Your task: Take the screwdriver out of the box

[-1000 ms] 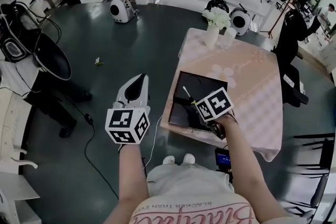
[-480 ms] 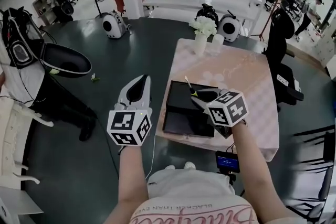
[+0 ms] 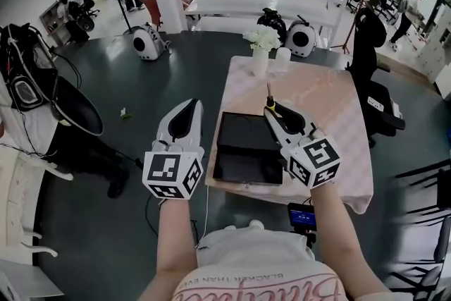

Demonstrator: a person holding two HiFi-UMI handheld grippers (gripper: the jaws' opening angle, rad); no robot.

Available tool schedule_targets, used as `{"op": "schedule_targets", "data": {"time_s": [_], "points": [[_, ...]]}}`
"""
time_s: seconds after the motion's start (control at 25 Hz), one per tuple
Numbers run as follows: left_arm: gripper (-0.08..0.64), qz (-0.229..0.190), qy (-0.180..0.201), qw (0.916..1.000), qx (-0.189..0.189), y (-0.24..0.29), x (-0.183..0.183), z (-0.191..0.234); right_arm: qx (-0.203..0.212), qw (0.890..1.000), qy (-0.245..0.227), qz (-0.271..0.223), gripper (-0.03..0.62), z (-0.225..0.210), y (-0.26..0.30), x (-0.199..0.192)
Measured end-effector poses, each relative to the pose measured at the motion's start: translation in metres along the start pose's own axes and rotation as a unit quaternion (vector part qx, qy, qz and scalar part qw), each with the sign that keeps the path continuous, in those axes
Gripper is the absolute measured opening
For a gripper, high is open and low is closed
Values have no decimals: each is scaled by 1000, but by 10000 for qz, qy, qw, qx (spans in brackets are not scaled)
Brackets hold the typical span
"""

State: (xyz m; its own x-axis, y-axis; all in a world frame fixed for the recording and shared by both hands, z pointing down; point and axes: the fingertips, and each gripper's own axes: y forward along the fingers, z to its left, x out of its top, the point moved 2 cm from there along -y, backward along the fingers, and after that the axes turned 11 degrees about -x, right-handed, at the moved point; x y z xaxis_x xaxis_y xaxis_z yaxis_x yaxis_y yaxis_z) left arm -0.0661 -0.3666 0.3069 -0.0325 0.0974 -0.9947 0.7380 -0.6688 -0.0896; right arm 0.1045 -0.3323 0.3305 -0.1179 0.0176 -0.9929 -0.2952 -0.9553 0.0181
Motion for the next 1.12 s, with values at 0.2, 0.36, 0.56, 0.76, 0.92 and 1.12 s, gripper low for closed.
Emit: {"op": "schedule_targets", "data": {"time_s": [0.2, 0.36, 0.56, 0.76, 0.92, 1.12], "points": [[9, -134, 106, 9998, -74, 7, 12, -6, -641, 9968, -337, -336, 80, -20, -11, 27], [9, -254, 181, 9995, -76, 13, 22, -10, -1148, 9911, -560, -365, 80, -45, -25, 45], [9, -414, 290, 9987, -89, 16, 35, -15, -1582, 9822, -995, -166, 80, -73, -50, 56], [9, -559, 399, 9976, -85, 14, 49, -17, -1972, 9777, -708, -166, 80, -92, -79, 66], [9, -655, 467, 9967, -78, 15, 56, -19, -2058, 9762, -653, -227, 80, -93, -87, 74], [9, -733, 541, 9958, -127, 14, 67, -22, -2021, 9760, -732, -349, 80, -83, -86, 93]]}}
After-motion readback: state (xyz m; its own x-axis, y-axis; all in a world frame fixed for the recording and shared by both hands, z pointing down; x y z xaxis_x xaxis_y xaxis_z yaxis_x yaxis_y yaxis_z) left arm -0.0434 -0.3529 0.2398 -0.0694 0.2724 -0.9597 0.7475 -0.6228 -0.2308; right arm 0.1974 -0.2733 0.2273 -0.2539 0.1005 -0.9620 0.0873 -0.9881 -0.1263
